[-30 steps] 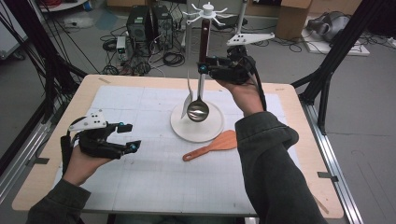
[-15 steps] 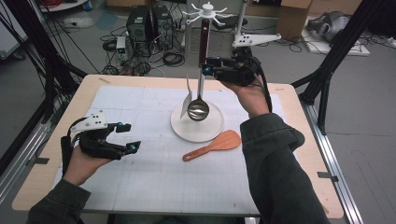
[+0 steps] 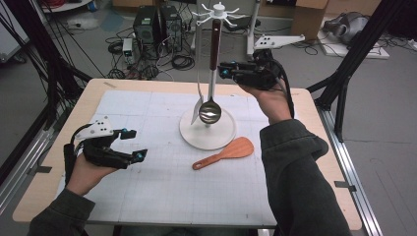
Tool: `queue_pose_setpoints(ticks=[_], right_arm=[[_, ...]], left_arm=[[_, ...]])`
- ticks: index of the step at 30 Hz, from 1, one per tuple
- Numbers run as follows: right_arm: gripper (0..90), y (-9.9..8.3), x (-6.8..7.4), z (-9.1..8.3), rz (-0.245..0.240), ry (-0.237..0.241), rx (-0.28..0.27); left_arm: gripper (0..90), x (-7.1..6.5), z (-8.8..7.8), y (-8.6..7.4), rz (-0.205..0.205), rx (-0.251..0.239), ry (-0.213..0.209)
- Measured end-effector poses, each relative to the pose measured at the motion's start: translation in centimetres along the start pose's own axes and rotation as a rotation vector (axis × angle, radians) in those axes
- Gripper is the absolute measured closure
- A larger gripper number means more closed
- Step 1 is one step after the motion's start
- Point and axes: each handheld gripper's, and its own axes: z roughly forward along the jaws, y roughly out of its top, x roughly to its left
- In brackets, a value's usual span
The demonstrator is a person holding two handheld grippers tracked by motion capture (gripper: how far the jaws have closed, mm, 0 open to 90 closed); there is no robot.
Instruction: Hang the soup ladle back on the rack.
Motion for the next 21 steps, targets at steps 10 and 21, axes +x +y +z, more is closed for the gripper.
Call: queue_pose_setpoints(ticks=[10,21], right_arm=[[89.4,0.0,-0.7,-0.8,-0.004,0.026,0.012],[89.4,0.9,-0.9,-1.6,-0.015,0.013,0.015]], left_arm=[[18.1,0.0,0.1,-0.1,0.003,0.008,0.013],[17.4,0.1,0.0,-0.1,0.01,0.012,0.019]])
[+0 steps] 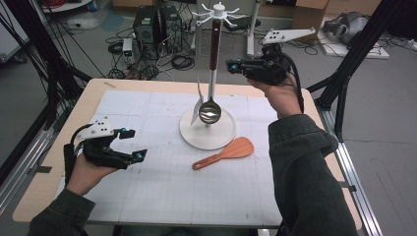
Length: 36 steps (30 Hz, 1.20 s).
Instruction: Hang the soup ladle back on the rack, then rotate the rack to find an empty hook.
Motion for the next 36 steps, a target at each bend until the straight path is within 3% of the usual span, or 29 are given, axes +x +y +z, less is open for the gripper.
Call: queue_pose_setpoints(ticks=[21,28,36], right_arm=[[89.6,4.6,-1.1,-2.5,-0.03,-0.046,-0.079],[89.6,5.7,-1.6,-2.2,-0.038,-0.057,-0.089],[89.6,6.0,-1.8,-1.7,-0.044,-0.072,-0.062]], left_arm=[[17.0,0.0,0.0,0.0,-0.005,-0.005,0.002],[17.0,-0.1,0.1,0.0,-0.003,-0.006,0.004],[17.0,-0.1,-0.1,0.0,-0.001,-0.01,0.005]])
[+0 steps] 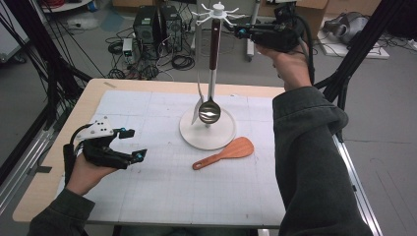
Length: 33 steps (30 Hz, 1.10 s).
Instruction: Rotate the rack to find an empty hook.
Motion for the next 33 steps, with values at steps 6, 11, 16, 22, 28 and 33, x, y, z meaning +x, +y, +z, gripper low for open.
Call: queue_pose_setpoints(ticks=[6,11,16,22,28,33], right_arm=[[89.6,0.0,-0.3,-0.4,0.009,-0.018,-0.011],[89.6,0.4,0.0,-0.4,-0.004,-0.014,-0.02],[89.6,0.6,0.4,-0.2,-0.012,-0.015,-0.023],[89.7,0.7,1.0,0.1,-0.025,-0.015,-0.02],[89.7,1.0,1.9,0.2,-0.039,-0.008,-0.019],[89.7,1.3,2.4,0.6,-0.053,-0.005,-0.012]], left_arm=[[17.0,0.0,0.0,0.0,-0.001,-0.002,-0.004],[17.0,-0.1,0.1,0.0,-0.001,0.003,-0.004],[17.0,0.0,0.0,0.0,0.0,0.0,-0.001],[17.0,0.0,-0.1,0.0,0.006,0.003,0.0],[17.0,0.1,-0.1,0.0,0.002,-0.001,0.001],[17.0,0.1,-0.1,0.0,0.0,0.0,0.005]])
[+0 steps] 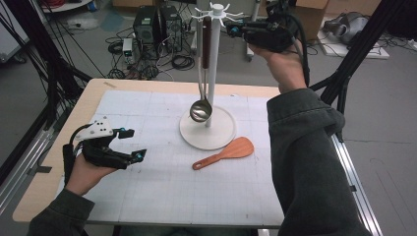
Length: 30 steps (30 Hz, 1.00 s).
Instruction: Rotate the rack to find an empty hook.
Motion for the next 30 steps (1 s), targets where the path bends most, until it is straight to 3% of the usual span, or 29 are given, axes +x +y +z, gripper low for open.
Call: queue_pose_setpoints(ticks=[11,30], right_arm=[[89.7,0.9,1.5,1.2,-0.056,0.014,0.027],[89.7,-0.4,0.2,-0.6,-0.025,-0.008,0.026]], left_arm=[[17.0,0.1,-0.1,0.0,-0.001,0.0,0.002],[17.0,0.1,0.0,-0.1,-0.002,0.0,0.002]])
